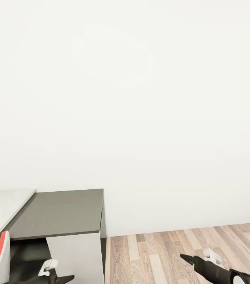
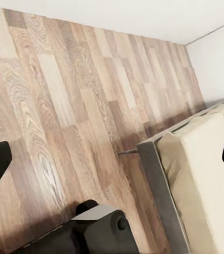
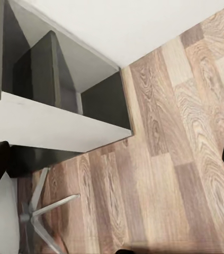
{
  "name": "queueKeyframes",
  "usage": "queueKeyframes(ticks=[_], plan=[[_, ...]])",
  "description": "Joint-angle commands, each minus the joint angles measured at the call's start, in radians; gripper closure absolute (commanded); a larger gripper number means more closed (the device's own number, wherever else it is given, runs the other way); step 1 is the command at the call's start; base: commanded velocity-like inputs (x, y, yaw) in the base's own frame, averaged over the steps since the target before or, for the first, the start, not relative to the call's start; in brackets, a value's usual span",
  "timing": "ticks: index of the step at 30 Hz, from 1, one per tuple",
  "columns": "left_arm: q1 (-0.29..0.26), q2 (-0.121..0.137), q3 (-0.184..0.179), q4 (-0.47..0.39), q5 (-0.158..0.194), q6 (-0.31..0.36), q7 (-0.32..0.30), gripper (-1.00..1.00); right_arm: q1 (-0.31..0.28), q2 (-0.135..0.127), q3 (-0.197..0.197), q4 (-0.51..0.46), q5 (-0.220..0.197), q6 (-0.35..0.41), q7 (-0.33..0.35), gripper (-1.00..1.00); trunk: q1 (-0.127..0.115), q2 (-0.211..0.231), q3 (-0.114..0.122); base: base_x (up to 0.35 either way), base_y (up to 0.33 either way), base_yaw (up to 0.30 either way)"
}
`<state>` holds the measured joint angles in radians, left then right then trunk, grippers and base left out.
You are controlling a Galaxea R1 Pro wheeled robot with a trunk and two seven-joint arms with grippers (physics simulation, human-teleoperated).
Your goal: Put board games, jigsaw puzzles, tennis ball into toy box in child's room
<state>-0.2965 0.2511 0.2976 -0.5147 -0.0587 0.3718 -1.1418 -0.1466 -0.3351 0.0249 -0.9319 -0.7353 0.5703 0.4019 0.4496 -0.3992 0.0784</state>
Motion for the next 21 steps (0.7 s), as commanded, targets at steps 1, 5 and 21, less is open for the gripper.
queueKeyframes(ticks=[1,5,21], plan=[[0.005,-0.003,0.006,0.002,-0.006,0.008,0.016,-1.0,0.0,0.001,0.002,0.016,-0.001,-0.021,0.001,-1.0,0.0,-0.001,0.0,0.0,0.0,0.0],[-0.013,-0.013,0.004,-0.017,0.002,0.031,-0.007,-1.0,0.023,0.015,-0.02,-0.007,0.007,-0.043,-0.022,-1.0,0.0,-0.001,0.0,0.0,0.0,0.0],[-0.008,-0.028,0.003,-0.013,0.001,0.025,-0.006,-1.0,0.037,0.07,-0.026,0.022,0.009,-0.098,-0.112,-1.0,0.0,-0.001,0.0,0.0,0.0,0.0]])
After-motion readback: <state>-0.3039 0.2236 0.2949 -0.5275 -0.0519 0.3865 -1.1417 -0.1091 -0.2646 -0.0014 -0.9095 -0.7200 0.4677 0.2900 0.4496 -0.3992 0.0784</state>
